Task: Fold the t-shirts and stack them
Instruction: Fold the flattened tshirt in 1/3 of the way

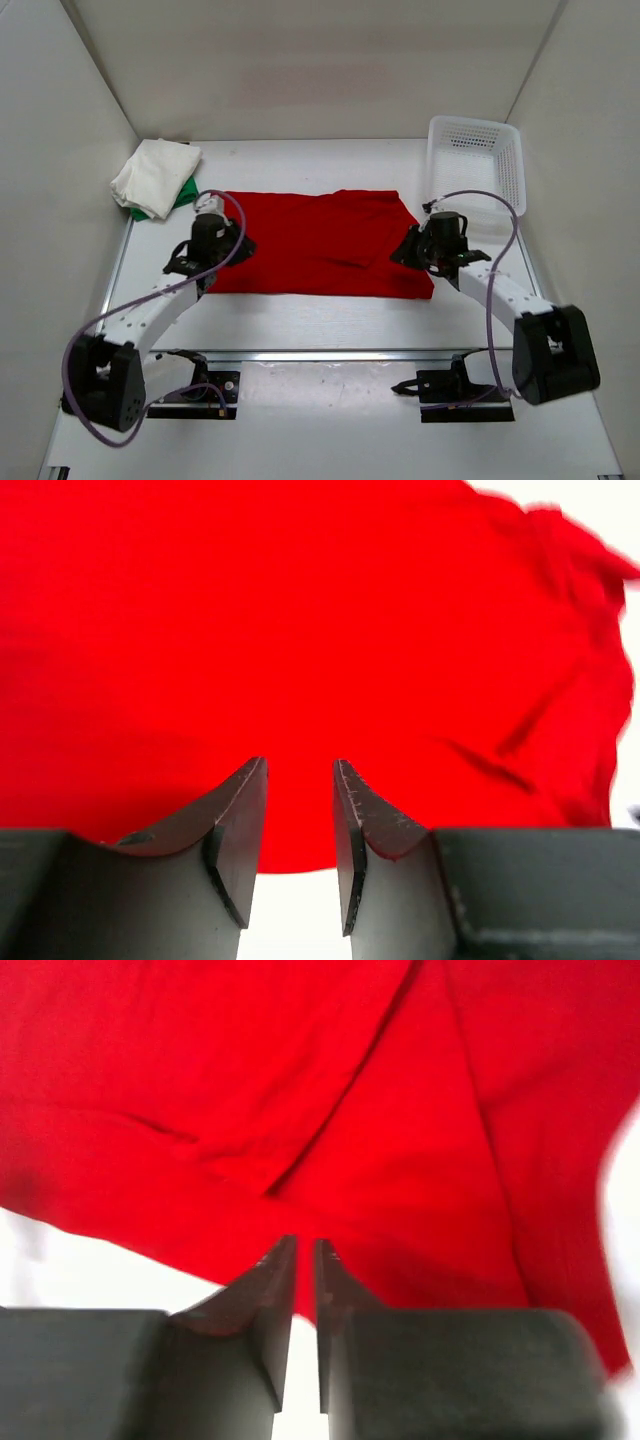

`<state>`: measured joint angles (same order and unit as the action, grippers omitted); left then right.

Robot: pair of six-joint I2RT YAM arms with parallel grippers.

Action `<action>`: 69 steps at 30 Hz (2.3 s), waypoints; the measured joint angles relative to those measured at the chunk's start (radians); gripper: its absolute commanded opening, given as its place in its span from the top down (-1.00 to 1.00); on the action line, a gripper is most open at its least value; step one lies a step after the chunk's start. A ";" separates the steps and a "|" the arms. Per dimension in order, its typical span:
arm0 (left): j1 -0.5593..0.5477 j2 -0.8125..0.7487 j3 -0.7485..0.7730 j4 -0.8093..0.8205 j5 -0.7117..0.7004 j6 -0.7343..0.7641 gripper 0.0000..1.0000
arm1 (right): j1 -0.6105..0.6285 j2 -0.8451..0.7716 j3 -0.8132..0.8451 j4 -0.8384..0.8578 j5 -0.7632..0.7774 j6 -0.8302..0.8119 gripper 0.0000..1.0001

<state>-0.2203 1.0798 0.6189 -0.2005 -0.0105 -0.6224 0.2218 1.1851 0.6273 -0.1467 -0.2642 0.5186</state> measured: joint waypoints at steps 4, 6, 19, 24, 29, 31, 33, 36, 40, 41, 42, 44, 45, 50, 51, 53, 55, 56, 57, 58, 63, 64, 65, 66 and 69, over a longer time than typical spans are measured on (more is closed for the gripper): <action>-0.161 0.178 0.045 0.097 0.037 -0.019 0.13 | 0.013 0.162 0.025 0.091 -0.037 0.001 0.32; -0.219 0.271 0.063 0.151 0.069 -0.034 0.12 | 0.014 0.208 0.033 0.138 -0.053 0.005 0.27; -0.328 0.361 -0.037 0.322 0.119 -0.100 0.15 | 0.062 0.390 0.047 0.302 -0.109 0.062 0.33; -0.352 0.341 -0.071 0.351 0.121 -0.104 0.15 | 0.080 0.445 0.061 0.335 -0.119 0.085 0.34; -0.351 0.336 -0.104 0.372 0.124 -0.116 0.15 | 0.080 0.472 0.076 0.360 -0.132 0.113 0.40; -0.351 0.336 -0.109 0.376 0.125 -0.119 0.15 | 0.078 0.486 0.092 0.366 -0.140 0.125 0.43; -0.350 0.335 -0.115 0.385 0.128 -0.122 0.15 | 0.078 0.518 0.129 0.373 -0.147 0.141 0.44; -0.350 0.331 -0.117 0.389 0.129 -0.123 0.15 | 0.078 0.612 0.259 0.366 -0.167 0.163 0.48; -0.341 0.300 -0.121 0.386 0.130 -0.124 0.14 | 0.078 0.715 0.466 0.371 -0.202 0.189 0.31; -0.338 0.289 -0.121 0.384 0.130 -0.124 0.14 | 0.079 0.710 0.486 0.369 -0.204 0.186 0.25; -0.335 0.278 -0.121 0.383 0.129 -0.124 0.14 | 0.080 0.695 0.497 0.367 -0.201 0.179 0.24; -0.333 0.256 -0.122 0.386 0.124 -0.123 0.14 | 0.085 0.649 0.486 0.357 -0.184 0.157 0.24; -0.332 0.252 -0.122 0.388 0.122 -0.123 0.14 | 0.089 0.615 0.463 0.357 -0.176 0.147 0.31; -0.332 0.279 -0.117 0.389 0.123 -0.123 0.16 | 0.107 0.424 0.232 0.364 -0.151 0.110 0.87; -0.330 0.290 -0.116 0.390 0.124 -0.124 0.15 | 0.115 0.403 0.192 0.353 -0.145 0.105 0.86; -0.316 0.307 -0.117 0.396 0.139 -0.137 0.15 | 0.130 0.380 0.130 0.324 -0.124 0.085 0.86; -0.280 0.314 -0.137 0.426 0.171 -0.161 0.16 | 0.152 0.364 0.080 0.295 -0.102 0.063 0.87; -0.256 0.314 -0.156 0.442 0.183 -0.172 0.16 | 0.159 0.359 0.060 0.285 -0.096 0.054 0.89; -0.231 0.314 -0.178 0.454 0.195 -0.183 0.15 | 0.166 0.358 0.043 0.280 -0.094 0.050 0.89; -0.210 0.314 -0.202 0.462 0.202 -0.191 0.16 | 0.170 0.358 0.026 0.275 -0.093 0.045 0.89; -0.177 0.267 -0.275 0.470 0.222 -0.201 0.14 | 0.171 0.348 -0.020 0.254 -0.062 0.019 0.93; -0.171 0.253 -0.290 0.471 0.234 -0.201 0.14 | 0.174 0.342 -0.024 0.253 -0.055 0.012 0.93; -0.161 0.240 -0.304 0.472 0.246 -0.202 0.15 | 0.179 0.335 -0.033 0.256 -0.048 0.008 0.93; -0.148 0.229 -0.316 0.472 0.260 -0.202 0.15 | 0.184 0.325 -0.046 0.261 -0.045 0.004 0.93; -0.120 0.195 -0.357 0.483 0.298 -0.209 0.16 | 0.207 0.297 -0.082 0.279 -0.042 0.003 0.95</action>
<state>-0.3405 1.2743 0.2619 0.2829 0.2874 -0.8310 0.4286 1.4822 0.5453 0.1326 -0.3061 0.5217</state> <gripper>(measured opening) 0.423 0.028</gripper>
